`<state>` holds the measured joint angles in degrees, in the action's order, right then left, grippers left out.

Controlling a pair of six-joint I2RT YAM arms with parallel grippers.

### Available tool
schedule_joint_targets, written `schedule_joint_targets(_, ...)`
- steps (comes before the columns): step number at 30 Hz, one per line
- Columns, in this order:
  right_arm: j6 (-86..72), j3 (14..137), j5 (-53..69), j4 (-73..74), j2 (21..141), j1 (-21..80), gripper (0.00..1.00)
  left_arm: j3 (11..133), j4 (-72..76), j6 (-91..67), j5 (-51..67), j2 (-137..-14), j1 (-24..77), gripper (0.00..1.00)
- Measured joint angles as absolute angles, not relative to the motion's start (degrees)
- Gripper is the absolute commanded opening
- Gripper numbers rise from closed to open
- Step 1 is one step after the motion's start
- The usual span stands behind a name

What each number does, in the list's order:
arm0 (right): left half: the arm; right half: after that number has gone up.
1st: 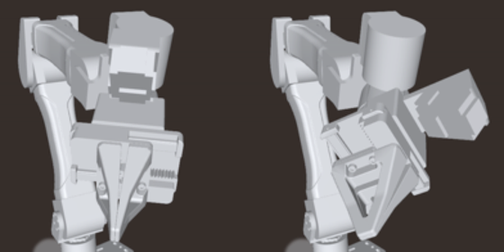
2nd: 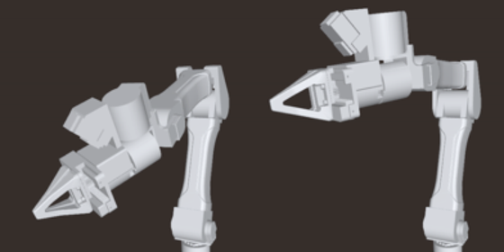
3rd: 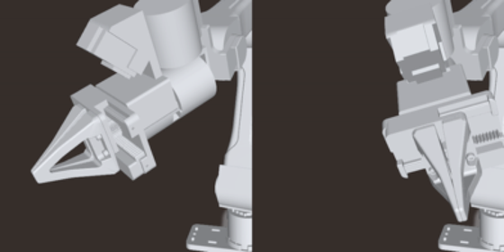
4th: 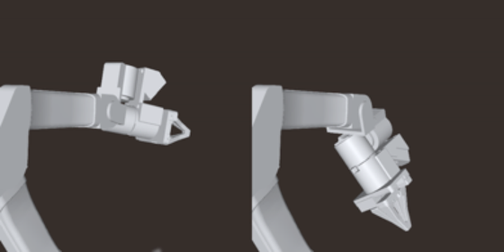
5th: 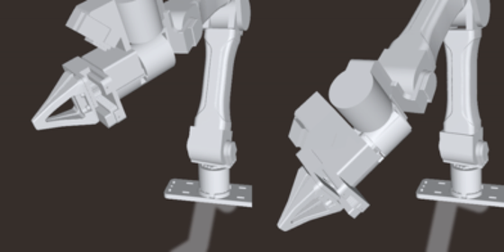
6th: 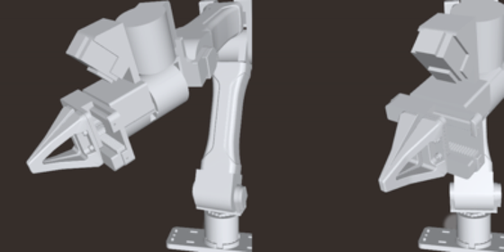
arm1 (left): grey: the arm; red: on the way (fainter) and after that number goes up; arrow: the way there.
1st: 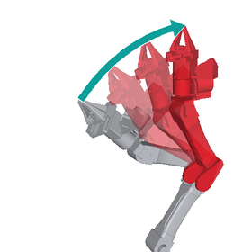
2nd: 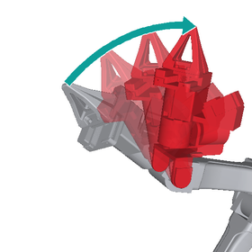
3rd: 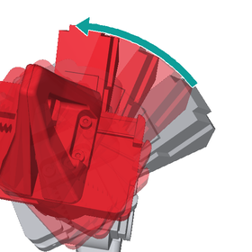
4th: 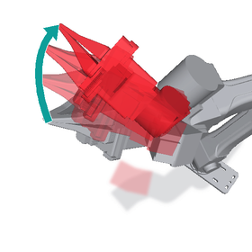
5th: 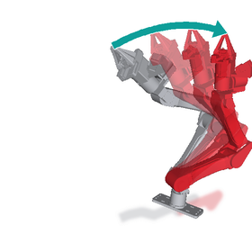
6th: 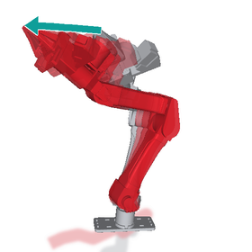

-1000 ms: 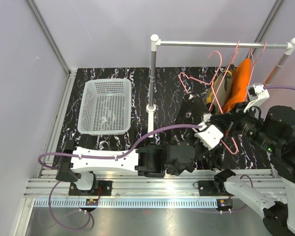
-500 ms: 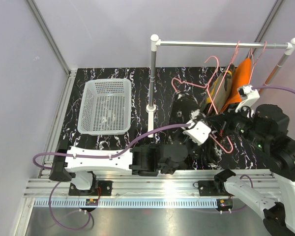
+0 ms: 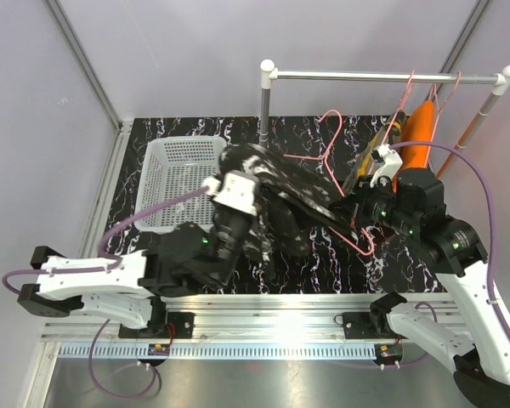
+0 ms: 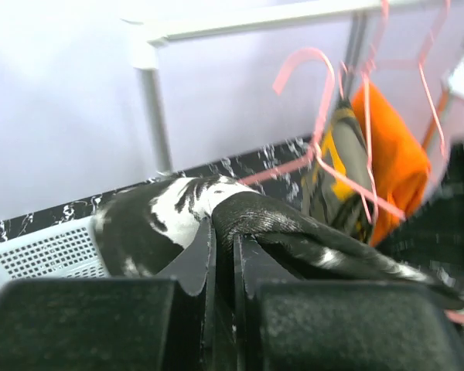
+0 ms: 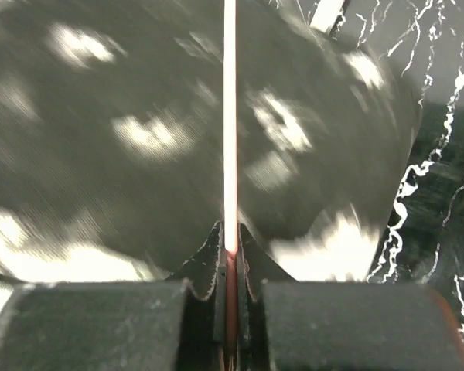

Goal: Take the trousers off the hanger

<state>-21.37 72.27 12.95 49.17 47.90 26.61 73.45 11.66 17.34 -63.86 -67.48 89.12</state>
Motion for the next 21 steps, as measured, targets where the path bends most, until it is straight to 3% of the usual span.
schedule_joint_targets(6, -24.4, 72.1, 16.0, 44.3, 47.3, 26.6, 0.00, 71.6, 15.4, 18.0, -64.5, -64.1, 88.6, 0.00)
schedule_joint_targets(17, -30.3, 77.6, 19.6, 39.6, 48.7, 26.6, 0.00, 67.8, 11.1, 14.2, -59.5, -71.7, 87.6, 0.00)
schedule_joint_targets(18, -30.9, 77.6, 20.2, 38.9, 48.7, 26.6, 0.00, 67.8, 10.7, 13.6, -59.1, -72.0, 87.3, 0.03)
schedule_joint_targets(21, -32.5, 77.8, 21.8, 37.6, 48.8, 26.6, 0.00, 66.9, 9.8, 11.7, -57.9, -72.5, 86.3, 0.32)
